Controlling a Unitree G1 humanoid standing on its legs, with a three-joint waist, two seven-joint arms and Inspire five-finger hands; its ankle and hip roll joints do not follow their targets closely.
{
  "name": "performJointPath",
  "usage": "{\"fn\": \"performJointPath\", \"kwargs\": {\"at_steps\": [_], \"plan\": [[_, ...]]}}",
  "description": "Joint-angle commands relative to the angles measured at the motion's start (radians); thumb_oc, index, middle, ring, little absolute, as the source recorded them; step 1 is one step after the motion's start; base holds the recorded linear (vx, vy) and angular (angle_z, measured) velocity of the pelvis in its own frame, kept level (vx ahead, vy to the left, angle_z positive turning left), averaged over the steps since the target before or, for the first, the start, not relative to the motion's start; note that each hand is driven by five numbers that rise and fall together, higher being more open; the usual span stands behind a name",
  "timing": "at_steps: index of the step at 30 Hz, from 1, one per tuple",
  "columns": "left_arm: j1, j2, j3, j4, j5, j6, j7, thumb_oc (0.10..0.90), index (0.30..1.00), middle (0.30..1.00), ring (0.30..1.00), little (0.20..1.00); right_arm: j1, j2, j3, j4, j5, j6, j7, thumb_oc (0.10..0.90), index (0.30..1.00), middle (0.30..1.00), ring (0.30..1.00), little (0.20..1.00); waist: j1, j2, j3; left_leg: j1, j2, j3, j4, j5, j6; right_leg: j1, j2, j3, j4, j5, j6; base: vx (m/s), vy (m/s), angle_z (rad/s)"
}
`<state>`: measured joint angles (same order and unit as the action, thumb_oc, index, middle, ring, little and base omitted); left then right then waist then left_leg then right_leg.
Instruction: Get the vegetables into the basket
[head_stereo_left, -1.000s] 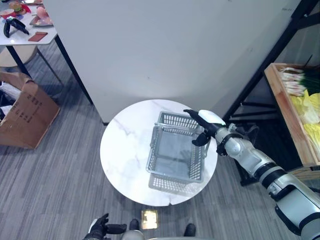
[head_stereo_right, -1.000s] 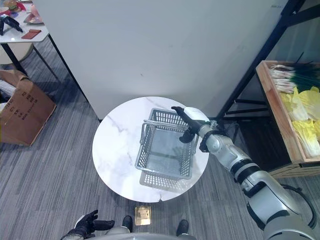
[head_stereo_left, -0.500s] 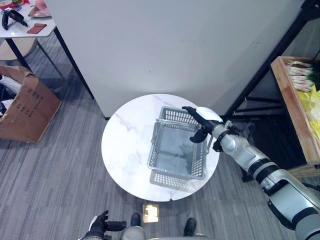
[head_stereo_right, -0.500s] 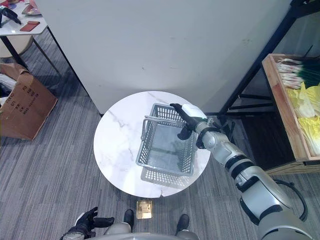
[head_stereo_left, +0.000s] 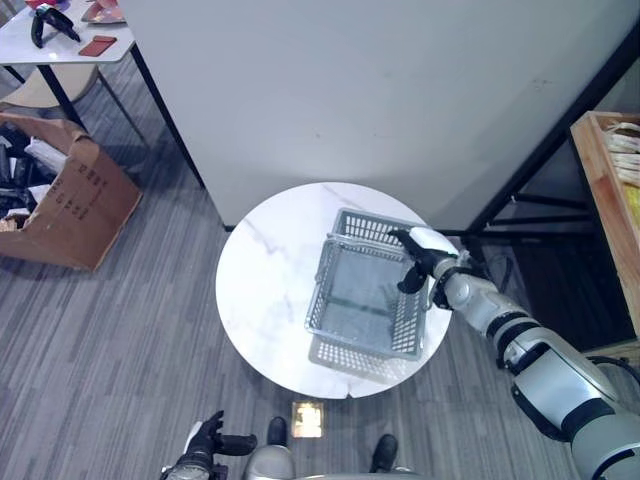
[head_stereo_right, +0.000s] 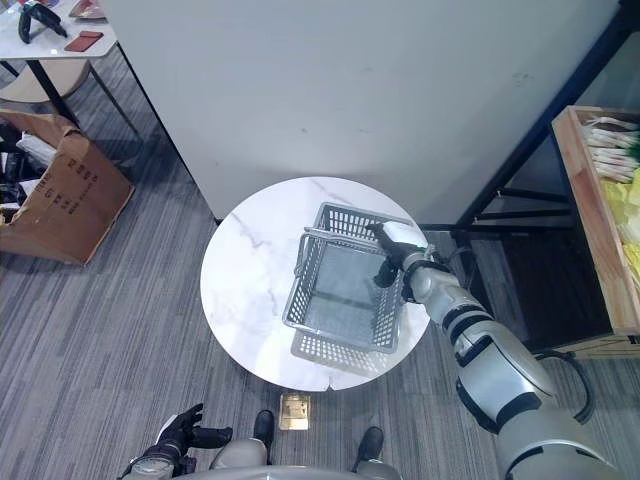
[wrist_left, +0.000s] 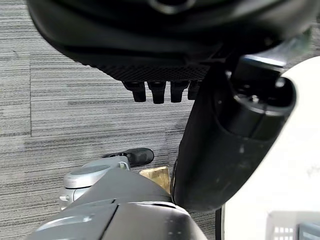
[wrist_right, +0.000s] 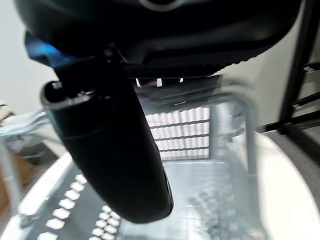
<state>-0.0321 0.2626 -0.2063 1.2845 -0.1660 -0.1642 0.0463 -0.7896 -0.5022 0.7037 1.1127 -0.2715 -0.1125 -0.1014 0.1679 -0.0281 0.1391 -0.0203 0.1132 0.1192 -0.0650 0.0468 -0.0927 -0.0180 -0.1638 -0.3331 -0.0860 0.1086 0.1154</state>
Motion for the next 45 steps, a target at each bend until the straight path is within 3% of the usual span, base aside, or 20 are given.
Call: {"fn": "performJointPath", "kwargs": {"at_steps": [1,10,13,21,22,26,35,43,45], "plan": [[0.01,0.018,-0.124,0.059,0.016,-0.002,0.003,0.9,1.0,1.0,1.0,1.0,-0.155,0.0,-0.008,0.031,-0.001,-0.022,-0.07,0.4,0.3,0.3,0.3,0.3,0.021,-0.04,-0.023,-0.044,0.028,-0.02,-0.022,0.034,-0.031,-0.005,-0.149,0.017,-0.001,0.086,0.116,0.0,0.0,0.0],[0.002,0.011,-0.115,0.073,0.033,0.005,0.011,0.9,1.0,1.0,1.0,1.0,-0.108,0.018,0.013,-0.053,-0.014,-0.027,-0.055,0.4,0.3,0.3,0.3,0.3,0.015,-0.043,-0.027,-0.038,0.027,-0.016,-0.022,0.03,-0.028,-0.004,-0.149,0.022,-0.001,0.085,0.115,0.0,0.0,0.0],[-0.003,0.016,-0.098,0.064,0.028,0.006,0.012,0.9,1.0,1.0,1.0,1.0,-0.085,-0.014,0.033,-0.217,-0.029,-0.04,-0.047,0.4,0.3,0.3,0.3,0.3,0.005,-0.046,-0.029,-0.032,0.031,-0.012,-0.022,0.028,-0.029,-0.002,-0.148,0.024,-0.001,0.082,0.114,0.0,0.0,0.0],[0.01,0.041,-0.048,0.038,0.047,-0.005,0.007,0.9,1.0,1.0,1.0,1.0,0.007,-0.189,-0.011,-0.618,-0.021,-0.092,-0.021,0.4,0.3,0.3,0.3,0.3,-0.029,-0.048,-0.041,-0.002,0.04,0.007,-0.022,0.019,-0.033,0.01,-0.142,0.036,-0.001,0.072,0.115,0.01,-0.001,-0.02],[0.023,0.051,-0.04,0.02,0.055,-0.011,-0.019,0.9,1.0,1.0,1.0,1.0,0.055,-0.251,-0.053,-0.721,0.001,-0.116,-0.013,0.4,0.3,0.3,0.3,0.3,-0.044,-0.046,-0.046,0.006,0.043,0.014,-0.022,0.015,-0.034,0.014,-0.141,0.041,-0.001,0.069,0.116,0.02,-0.001,-0.05],[0.046,0.074,-0.046,-0.006,0.075,-0.023,-0.081,0.9,1.0,1.0,1.0,1.0,0.15,-0.345,-0.124,-0.852,0.023,-0.151,0.022,0.4,0.3,0.3,0.3,0.3,-0.069,-0.036,-0.058,0.024,0.047,0.027,-0.022,0.01,-0.036,0.019,-0.137,0.05,-0.001,0.064,0.117,0.03,0.001,-0.13],[0.099,0.11,-0.051,-0.07,0.076,-0.048,-0.19,0.9,1.0,1.0,1.0,1.0,0.289,-0.486,-0.225,-0.982,0.01,-0.189,0.07,0.4,0.3,0.3,0.3,0.3,-0.11,-0.022,-0.079,0.061,0.059,0.064,-0.022,0.002,-0.038,0.02,-0.125,0.078,-0.001,0.057,0.116,0.02,-0.003,-0.12],[0.099,0.116,-0.031,-0.078,0.084,-0.051,-0.192,0.9,1.0,1.0,1.0,1.0,0.369,-0.511,-0.3,-0.995,-0.008,-0.191,0.066,0.4,0.3,0.3,0.3,0.3,-0.126,-0.023,-0.082,0.09,0.058,0.08,-0.021,-0.003,-0.036,0.033,-0.119,0.088,-0.001,0.05,0.114,0.02,-0.001,-0.09],[0.09,0.114,-0.026,-0.09,0.084,-0.05,-0.184,0.9,1.0,1.0,1.0,1.0,0.404,-0.508,-0.346,-0.998,0.005,-0.192,0.053,0.4,0.3,0.3,0.3,0.3,-0.132,-0.033,-0.066,0.064,0.055,0.076,0.046,-0.024,-0.033,0.037,-0.127,0.091,-0.001,0.056,0.111,-0.04,0.006,-0.1]]}}
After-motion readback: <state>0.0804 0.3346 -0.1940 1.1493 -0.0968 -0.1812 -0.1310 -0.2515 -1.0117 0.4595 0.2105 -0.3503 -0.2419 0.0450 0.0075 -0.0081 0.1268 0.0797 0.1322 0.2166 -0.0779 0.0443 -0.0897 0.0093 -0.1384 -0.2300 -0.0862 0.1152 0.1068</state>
